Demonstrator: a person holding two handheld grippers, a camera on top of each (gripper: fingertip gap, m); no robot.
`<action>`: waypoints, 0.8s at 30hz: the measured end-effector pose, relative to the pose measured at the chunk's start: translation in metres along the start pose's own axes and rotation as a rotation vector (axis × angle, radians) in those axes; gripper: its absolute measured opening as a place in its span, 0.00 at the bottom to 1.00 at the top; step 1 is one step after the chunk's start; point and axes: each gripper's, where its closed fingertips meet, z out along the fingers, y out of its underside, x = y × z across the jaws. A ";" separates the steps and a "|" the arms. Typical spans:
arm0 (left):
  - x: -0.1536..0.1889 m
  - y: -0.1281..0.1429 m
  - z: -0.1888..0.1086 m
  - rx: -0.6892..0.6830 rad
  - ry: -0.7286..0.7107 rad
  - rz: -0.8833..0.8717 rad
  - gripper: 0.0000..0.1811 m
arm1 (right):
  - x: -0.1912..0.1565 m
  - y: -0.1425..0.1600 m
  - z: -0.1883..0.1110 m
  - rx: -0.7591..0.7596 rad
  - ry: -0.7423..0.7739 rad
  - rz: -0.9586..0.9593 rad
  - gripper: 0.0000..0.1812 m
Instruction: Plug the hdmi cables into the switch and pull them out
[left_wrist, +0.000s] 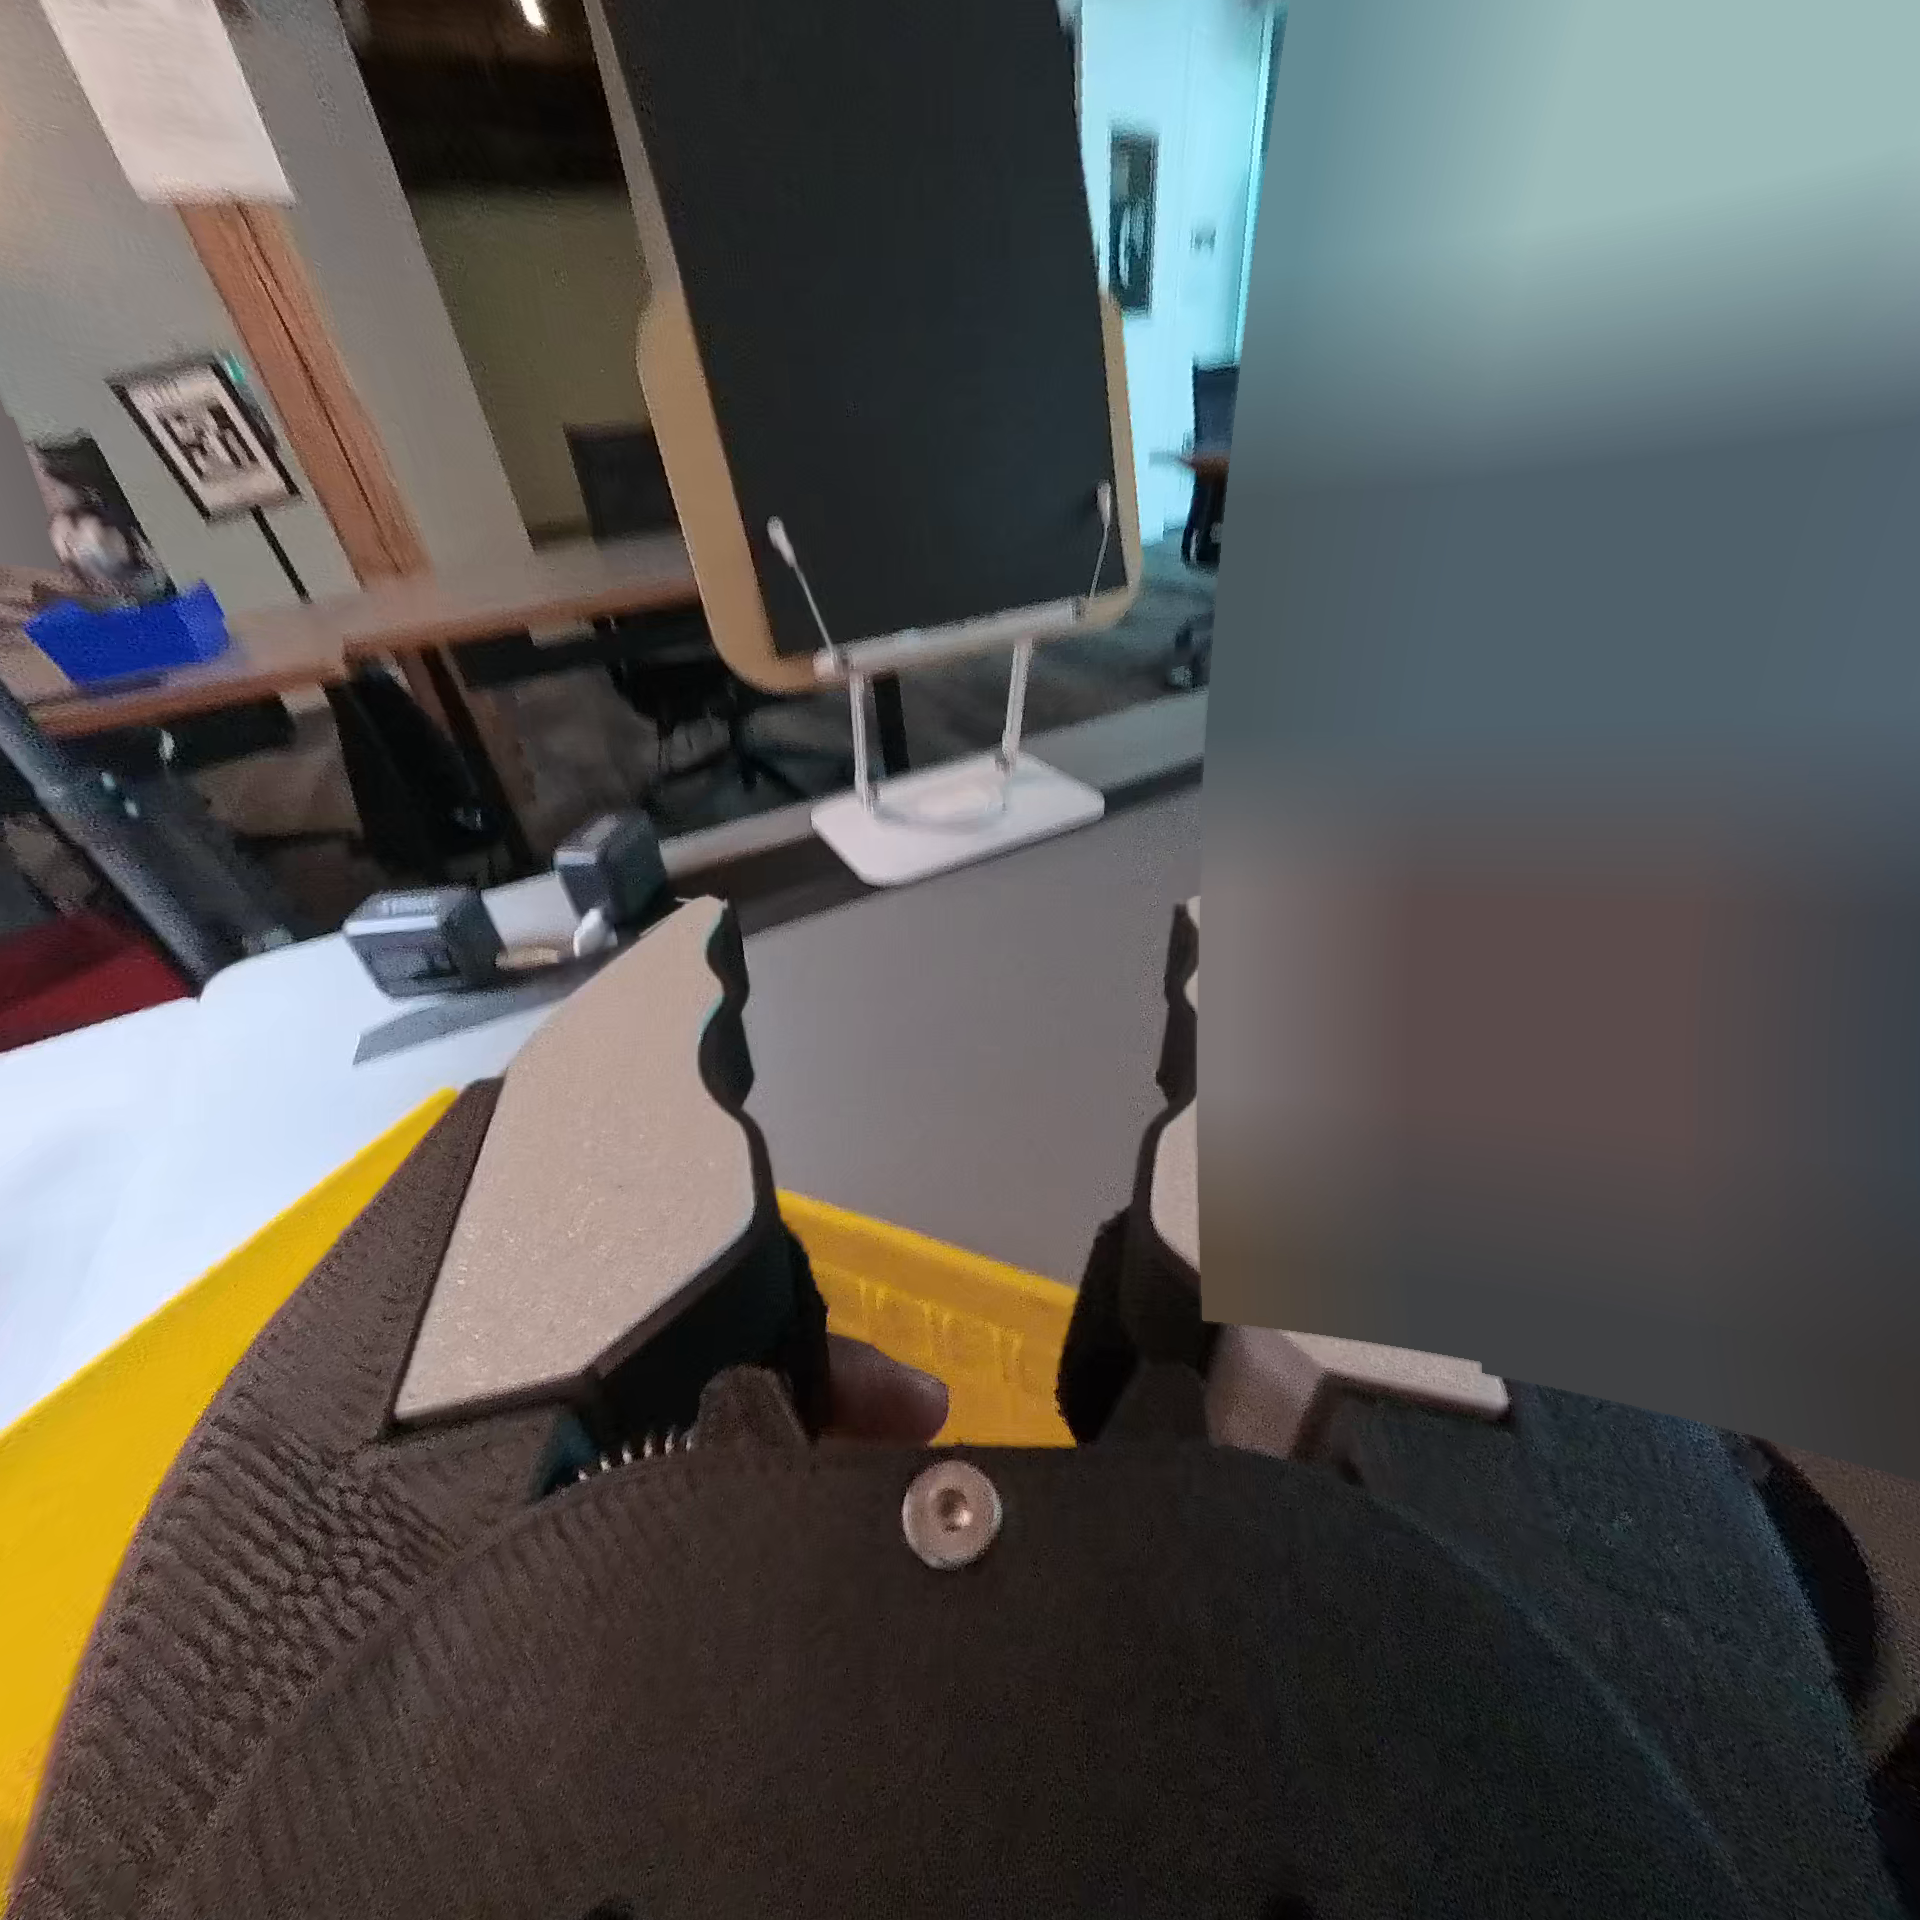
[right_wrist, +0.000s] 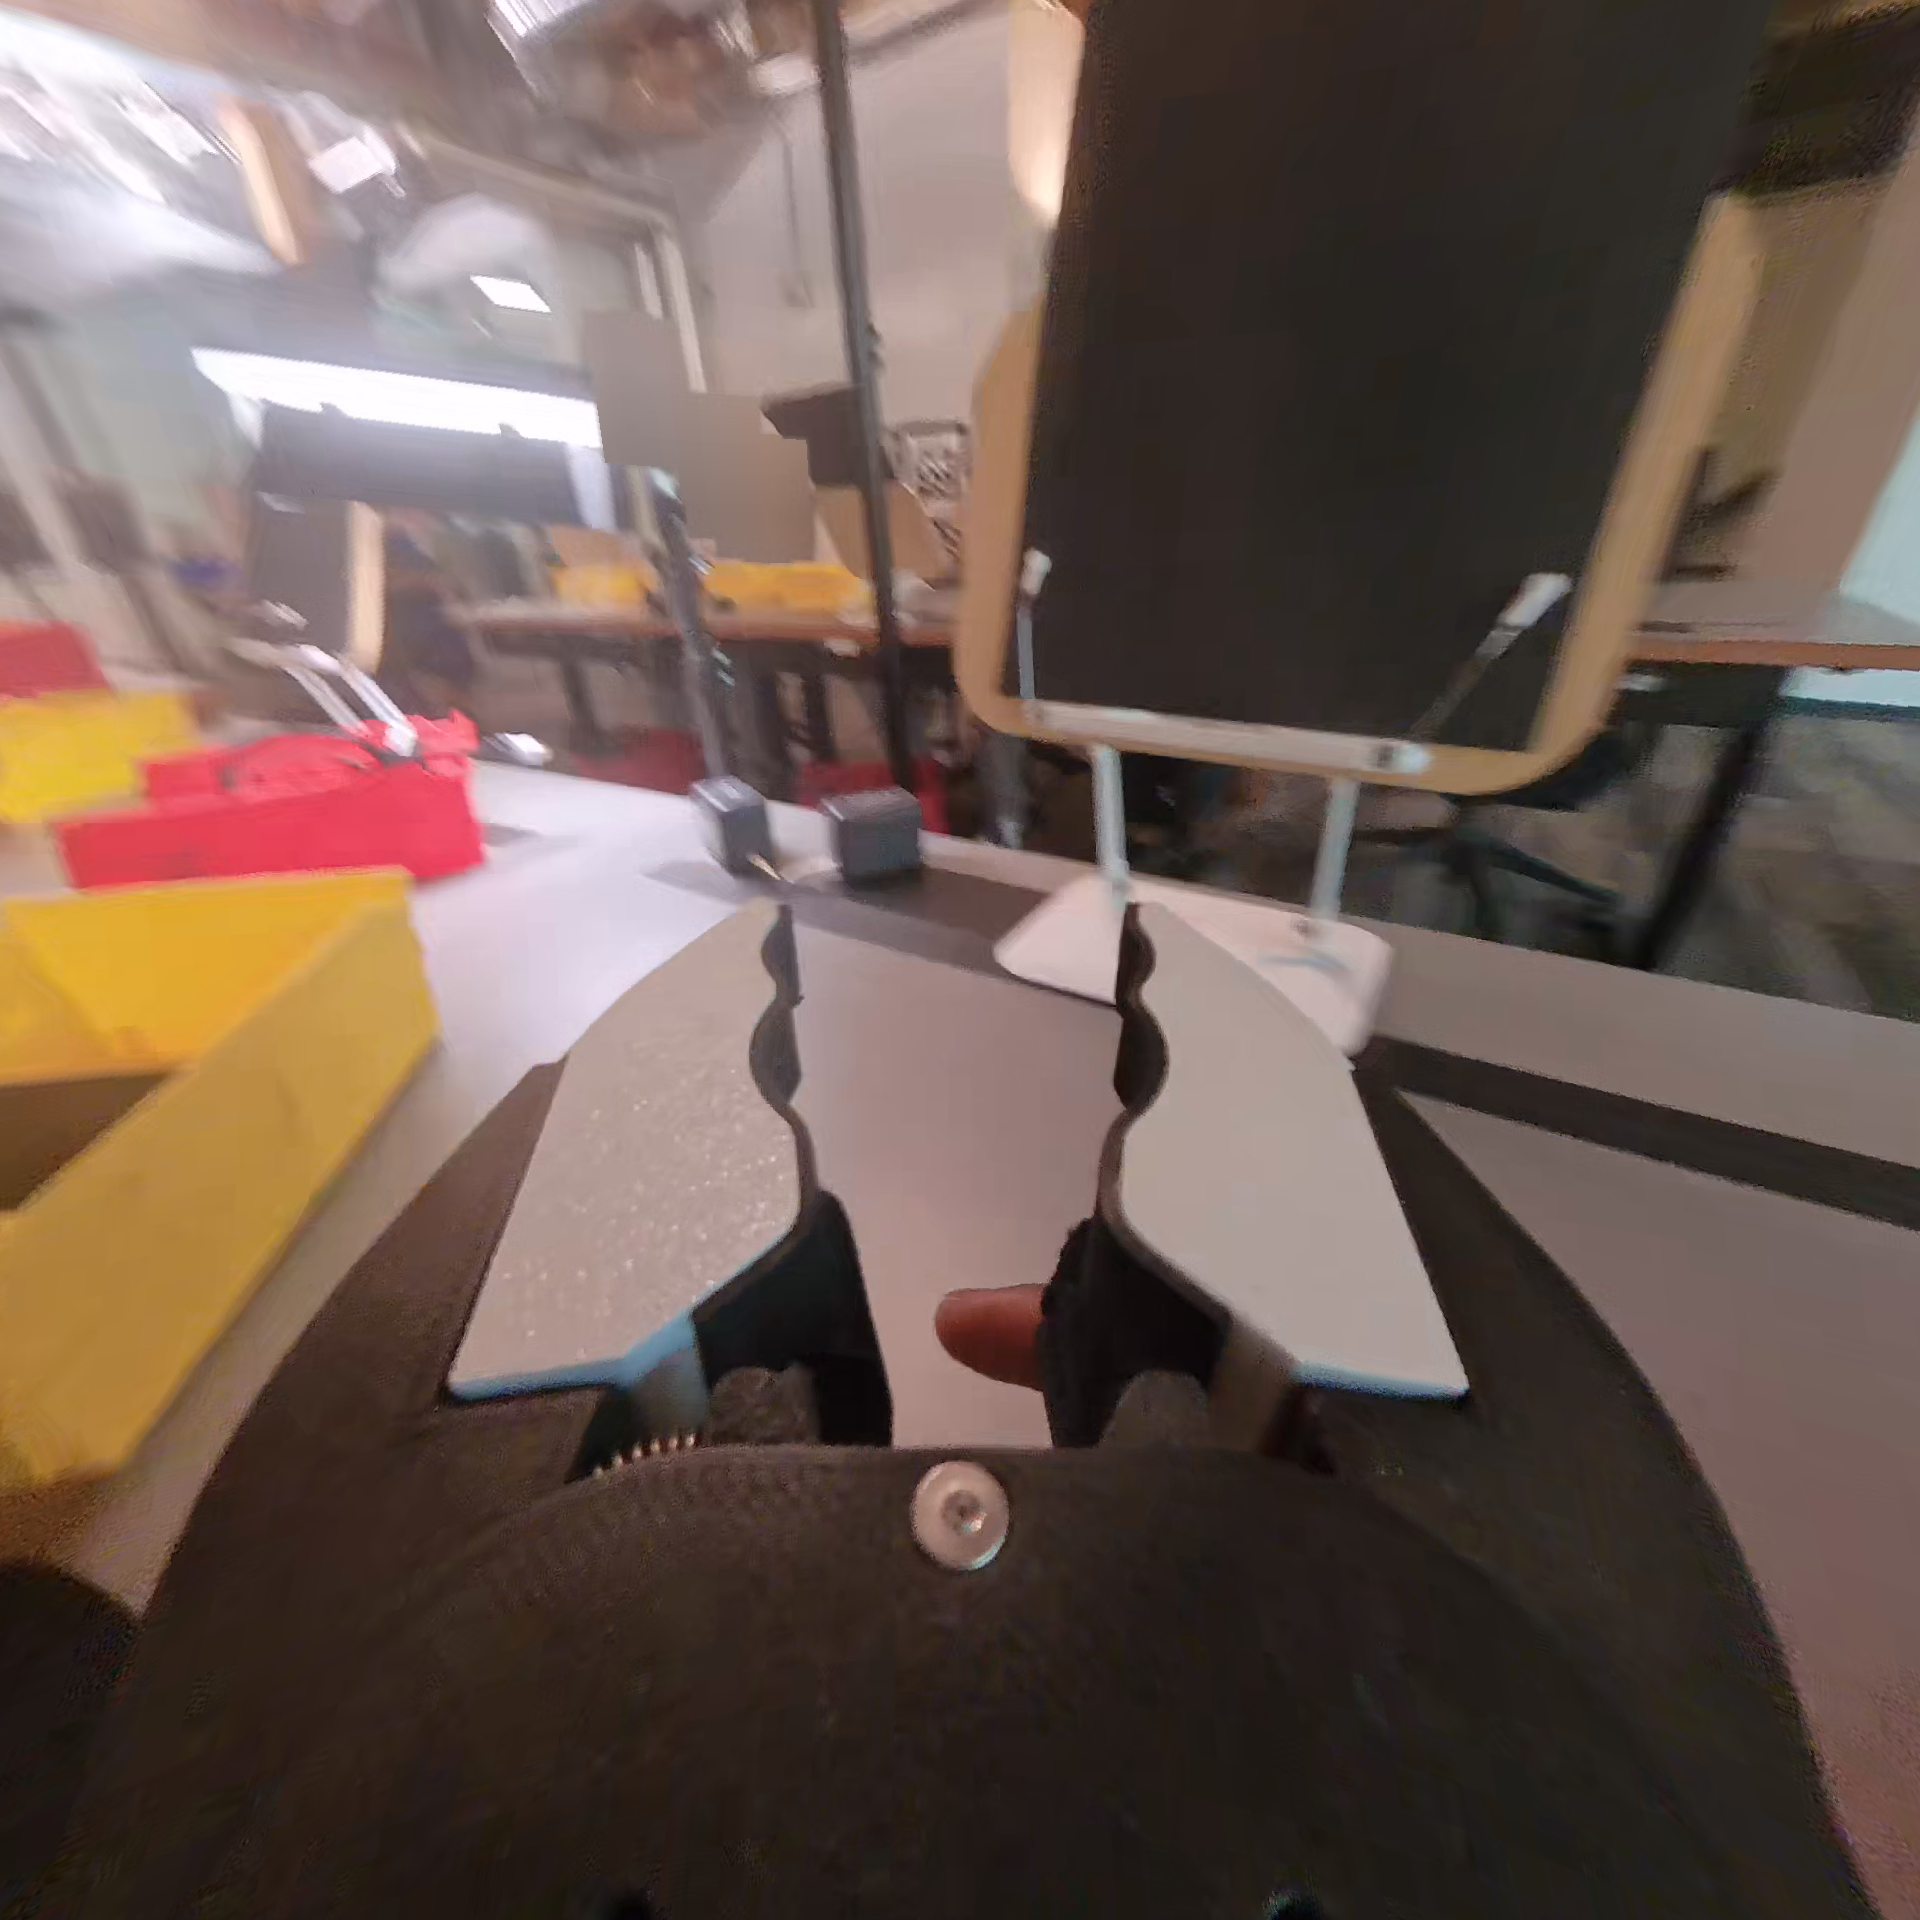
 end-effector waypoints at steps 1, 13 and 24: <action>0.001 0.006 0.000 -0.048 -0.021 0.020 0.43 | 0.008 0.001 -0.021 -0.052 0.060 -0.046 0.31; -0.028 -0.011 -0.068 -0.009 -0.375 0.067 0.44 | 0.149 0.096 -0.291 -0.485 0.730 -0.136 0.36; -0.032 -0.020 -0.105 0.057 -0.430 0.080 0.44 | 0.139 0.142 -0.233 -0.557 0.442 -0.169 0.05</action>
